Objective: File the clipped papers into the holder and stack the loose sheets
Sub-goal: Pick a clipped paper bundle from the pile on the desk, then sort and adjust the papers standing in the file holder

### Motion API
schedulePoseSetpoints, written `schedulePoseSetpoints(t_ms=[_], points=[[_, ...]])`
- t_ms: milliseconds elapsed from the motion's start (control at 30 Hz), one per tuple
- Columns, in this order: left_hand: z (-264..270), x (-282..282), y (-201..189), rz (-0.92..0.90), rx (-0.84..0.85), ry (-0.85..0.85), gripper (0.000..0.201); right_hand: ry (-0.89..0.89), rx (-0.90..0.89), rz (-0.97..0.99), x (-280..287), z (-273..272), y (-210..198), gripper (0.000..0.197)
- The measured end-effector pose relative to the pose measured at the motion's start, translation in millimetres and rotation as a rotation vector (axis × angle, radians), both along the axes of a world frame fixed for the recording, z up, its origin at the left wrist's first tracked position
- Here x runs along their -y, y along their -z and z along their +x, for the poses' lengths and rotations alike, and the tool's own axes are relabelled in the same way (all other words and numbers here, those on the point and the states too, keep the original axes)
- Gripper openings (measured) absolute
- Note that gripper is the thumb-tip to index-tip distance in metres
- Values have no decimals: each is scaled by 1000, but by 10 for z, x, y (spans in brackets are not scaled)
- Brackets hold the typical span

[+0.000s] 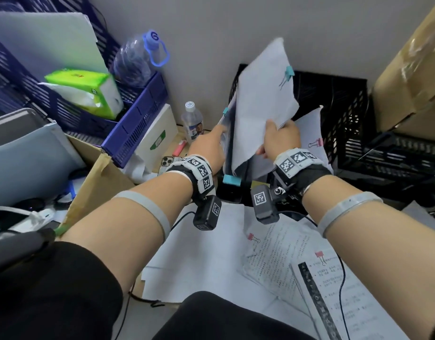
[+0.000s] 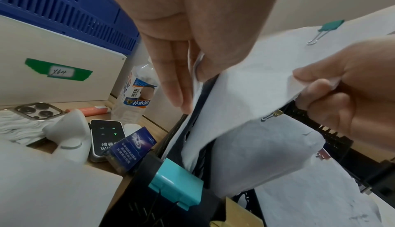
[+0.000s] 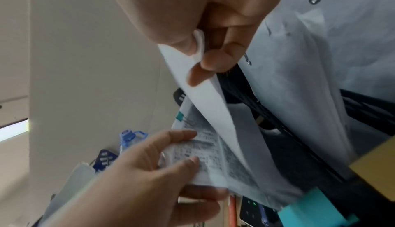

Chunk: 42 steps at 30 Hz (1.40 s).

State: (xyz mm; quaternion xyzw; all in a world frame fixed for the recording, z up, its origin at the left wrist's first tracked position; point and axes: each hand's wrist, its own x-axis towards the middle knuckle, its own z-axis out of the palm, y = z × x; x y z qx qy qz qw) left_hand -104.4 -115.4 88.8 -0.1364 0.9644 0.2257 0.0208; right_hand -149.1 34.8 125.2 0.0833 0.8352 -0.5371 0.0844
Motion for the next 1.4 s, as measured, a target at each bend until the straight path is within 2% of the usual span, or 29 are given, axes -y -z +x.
schedulePoseSetpoints(t_ms=[100,233,300,400,500,600,700,800,900,967,1133,1233,1333,1400], points=[[-15,-7,15,16,12,-13,59,51,10,-146,-64,54,-44,21],[-73,-54,12,16,-1,-41,58,-9,118,-99,-32,293,173,21],[-105,-85,29,27,-3,-7,60,-21,154,-156,-2,317,268,24],[-152,-100,73,13,-6,54,61,4,98,-186,69,252,202,22],[-151,-99,57,-34,10,100,56,-6,27,-209,105,197,190,12],[-95,-94,13,39,-79,93,47,-144,116,-18,113,186,383,17],[-30,-97,-8,53,-66,98,61,-242,275,49,131,219,562,6],[15,-96,-29,59,-27,105,74,-271,201,127,176,241,558,18],[77,-94,-12,90,-17,105,76,-520,236,275,200,361,523,24],[136,-110,11,134,-34,99,72,-565,283,240,154,453,543,27],[264,-174,204,282,-56,34,54,-446,307,93,-95,625,647,27],[392,-323,331,372,-60,20,25,-376,340,36,-381,782,723,21],[585,-539,543,476,31,125,4,-269,389,69,-810,1034,921,16],[704,-743,719,527,176,213,9,-186,445,118,-1148,1260,1088,16]])
